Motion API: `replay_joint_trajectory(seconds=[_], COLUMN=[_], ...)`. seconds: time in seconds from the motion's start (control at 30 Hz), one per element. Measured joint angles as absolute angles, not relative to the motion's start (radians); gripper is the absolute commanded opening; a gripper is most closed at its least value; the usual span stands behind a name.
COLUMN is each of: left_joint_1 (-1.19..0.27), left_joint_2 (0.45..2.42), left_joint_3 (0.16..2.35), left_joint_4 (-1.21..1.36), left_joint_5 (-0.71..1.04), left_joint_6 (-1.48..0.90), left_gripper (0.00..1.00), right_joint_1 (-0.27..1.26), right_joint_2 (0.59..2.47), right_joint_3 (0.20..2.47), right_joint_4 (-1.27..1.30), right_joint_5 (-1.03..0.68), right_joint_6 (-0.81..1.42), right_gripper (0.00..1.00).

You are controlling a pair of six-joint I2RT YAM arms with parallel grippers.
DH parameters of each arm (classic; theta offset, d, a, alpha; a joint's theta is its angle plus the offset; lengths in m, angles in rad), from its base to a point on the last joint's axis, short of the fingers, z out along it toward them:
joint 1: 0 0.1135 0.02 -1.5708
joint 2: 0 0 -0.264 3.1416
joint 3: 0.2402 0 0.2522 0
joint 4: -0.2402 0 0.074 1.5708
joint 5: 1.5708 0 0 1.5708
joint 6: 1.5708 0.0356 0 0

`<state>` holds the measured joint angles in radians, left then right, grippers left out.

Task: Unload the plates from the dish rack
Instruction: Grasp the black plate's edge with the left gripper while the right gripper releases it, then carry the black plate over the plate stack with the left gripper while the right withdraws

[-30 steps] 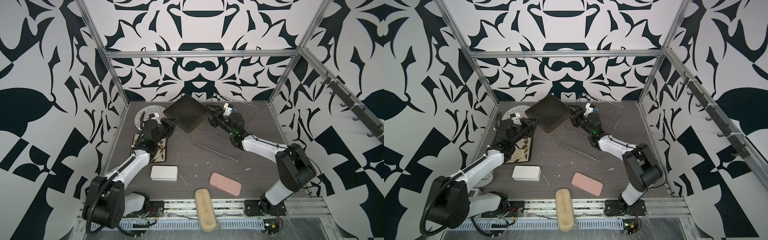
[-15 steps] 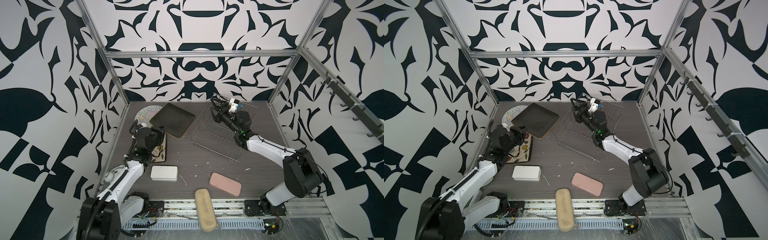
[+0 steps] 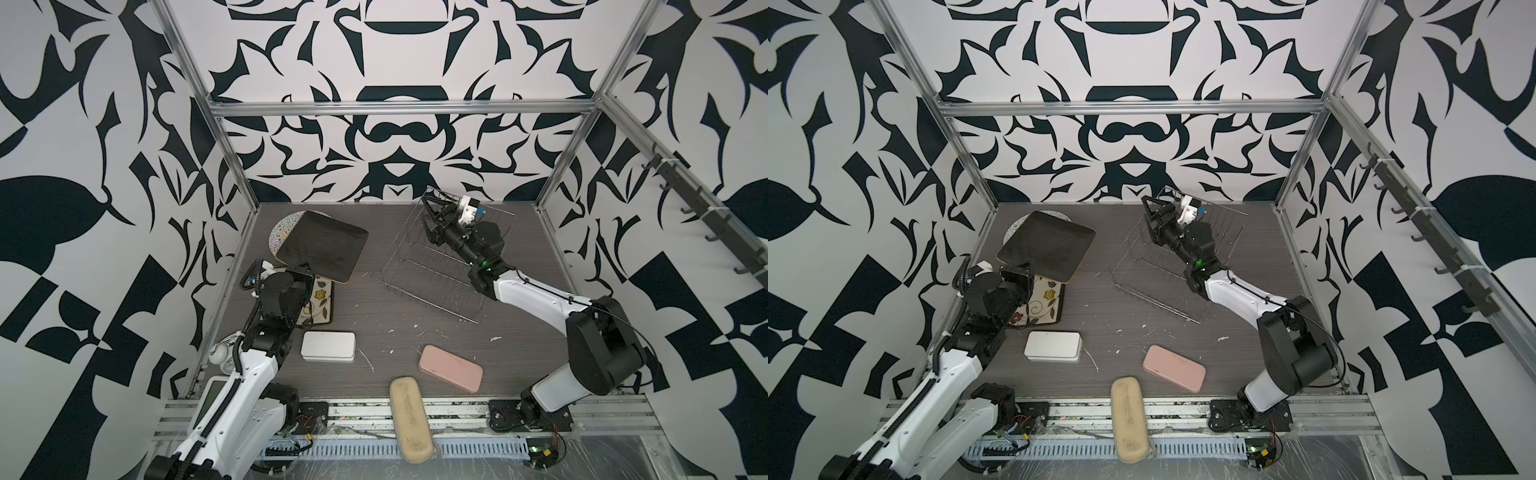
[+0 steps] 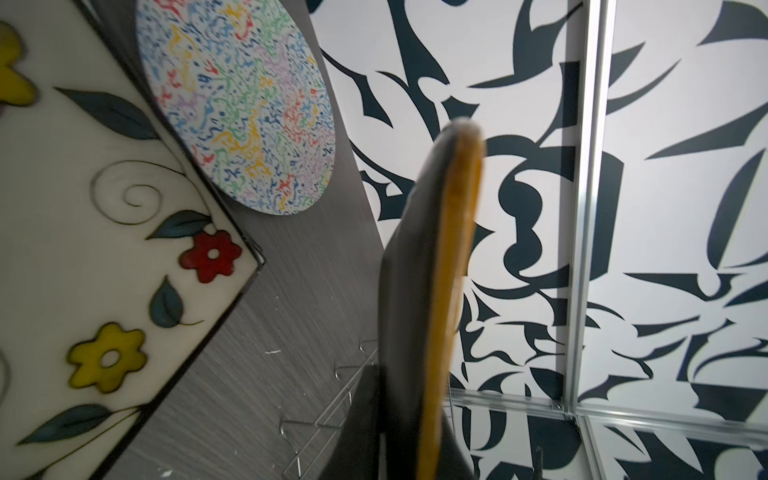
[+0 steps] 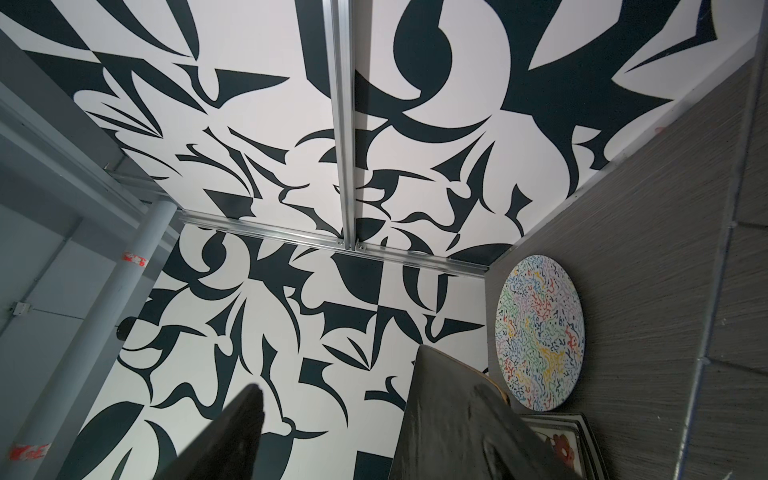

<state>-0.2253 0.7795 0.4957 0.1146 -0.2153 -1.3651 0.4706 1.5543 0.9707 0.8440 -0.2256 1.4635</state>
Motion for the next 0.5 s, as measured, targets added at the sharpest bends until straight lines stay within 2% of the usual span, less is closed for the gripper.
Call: replay_joint_trajectory(seconds=[0.5], left_joint_1=[-0.223], left_joint_2=[0.651], left_joint_3=[0.450], left_joint_4=[-0.104], left_joint_5=[-0.391], left_joint_6=[-1.469], left_gripper=[0.00], right_joint_1=[0.470], right_joint_2=[1.554], right_joint_3=[0.971], right_joint_4=[0.844], right_joint_5=[-0.244], right_joint_6=[1.460], right_gripper=[0.81])
